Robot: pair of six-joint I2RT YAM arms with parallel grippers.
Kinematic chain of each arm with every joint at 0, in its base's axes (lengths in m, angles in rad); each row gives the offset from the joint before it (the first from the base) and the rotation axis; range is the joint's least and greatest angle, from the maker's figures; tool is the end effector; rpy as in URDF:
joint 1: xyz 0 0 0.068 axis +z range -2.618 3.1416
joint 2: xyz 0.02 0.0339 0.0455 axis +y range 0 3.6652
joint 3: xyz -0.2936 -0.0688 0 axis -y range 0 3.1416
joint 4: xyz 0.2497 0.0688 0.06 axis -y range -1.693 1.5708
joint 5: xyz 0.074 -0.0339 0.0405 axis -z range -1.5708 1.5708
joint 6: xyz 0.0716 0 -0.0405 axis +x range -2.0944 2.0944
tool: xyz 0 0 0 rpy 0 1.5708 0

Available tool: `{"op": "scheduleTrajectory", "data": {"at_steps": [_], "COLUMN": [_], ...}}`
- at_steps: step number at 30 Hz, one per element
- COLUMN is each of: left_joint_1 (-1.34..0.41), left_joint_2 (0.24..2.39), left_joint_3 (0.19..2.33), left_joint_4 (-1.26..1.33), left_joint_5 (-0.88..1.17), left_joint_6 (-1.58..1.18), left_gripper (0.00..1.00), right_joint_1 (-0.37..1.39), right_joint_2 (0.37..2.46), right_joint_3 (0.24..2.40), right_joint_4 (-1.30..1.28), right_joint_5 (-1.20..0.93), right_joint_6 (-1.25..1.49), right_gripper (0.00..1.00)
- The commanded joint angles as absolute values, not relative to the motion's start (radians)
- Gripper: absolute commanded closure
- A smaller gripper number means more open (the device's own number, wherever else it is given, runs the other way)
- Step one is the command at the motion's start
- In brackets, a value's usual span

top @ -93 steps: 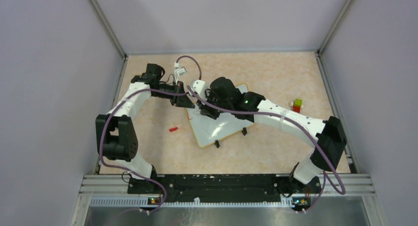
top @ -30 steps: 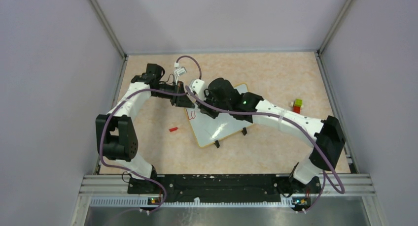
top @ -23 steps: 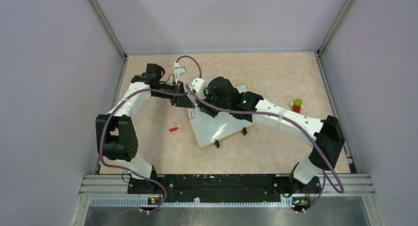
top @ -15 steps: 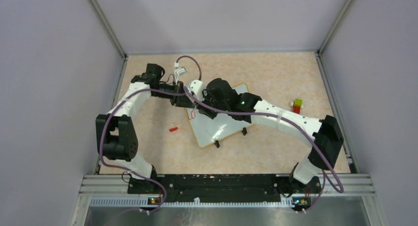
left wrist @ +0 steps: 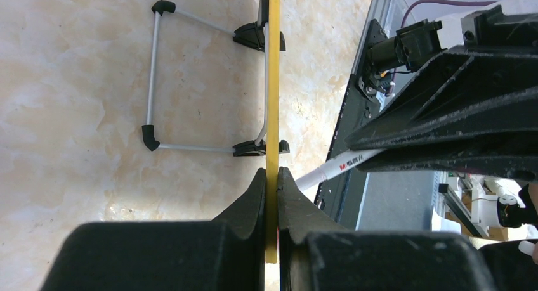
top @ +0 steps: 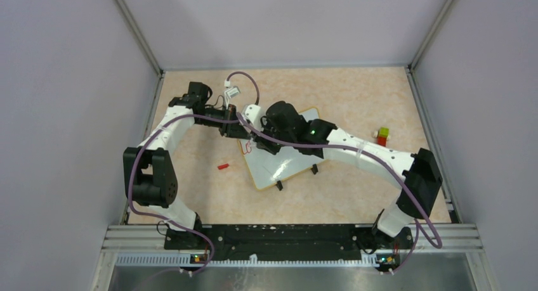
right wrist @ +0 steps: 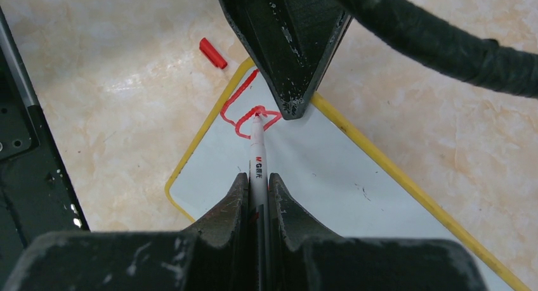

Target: Write a sentence on the whiteboard

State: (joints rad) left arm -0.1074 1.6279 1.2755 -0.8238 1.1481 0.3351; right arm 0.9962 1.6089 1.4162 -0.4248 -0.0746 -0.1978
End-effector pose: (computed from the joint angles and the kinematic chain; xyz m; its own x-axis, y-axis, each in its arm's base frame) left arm 0.3227 -0.1005 0.2813 -0.7377 0.2152 -0.6399 0.6726 0.3171 -0.6686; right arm 0.2163 0.3440 0.3338 -0.1376 -0.5730 -0.8079 -0.9150 0.3859 -0.1179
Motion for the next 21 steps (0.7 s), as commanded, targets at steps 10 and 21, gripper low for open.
{"op": "scheduleTrajectory", "data": {"at_steps": [10, 21], "left_joint_1": [-0.115, -0.115], "left_joint_2": [1.615, 1.612], "left_joint_3": [1.302, 1.298], "left_joint_4": [-0.823, -0.823], "left_joint_5": [1.144, 1.141], "left_joint_6": [0.328, 0.33], "left_gripper": [1.0, 1.0], "right_joint_1": [0.965, 0.965], "right_joint_2": [1.545, 1.593], "right_joint_3": [1.433, 1.458], "right_joint_4": [-0.436, -0.414], "right_joint_5": [-0.092, -0.081], "right_joint_6": [-0.195, -0.196], "right_gripper": [1.0, 1.0]}}
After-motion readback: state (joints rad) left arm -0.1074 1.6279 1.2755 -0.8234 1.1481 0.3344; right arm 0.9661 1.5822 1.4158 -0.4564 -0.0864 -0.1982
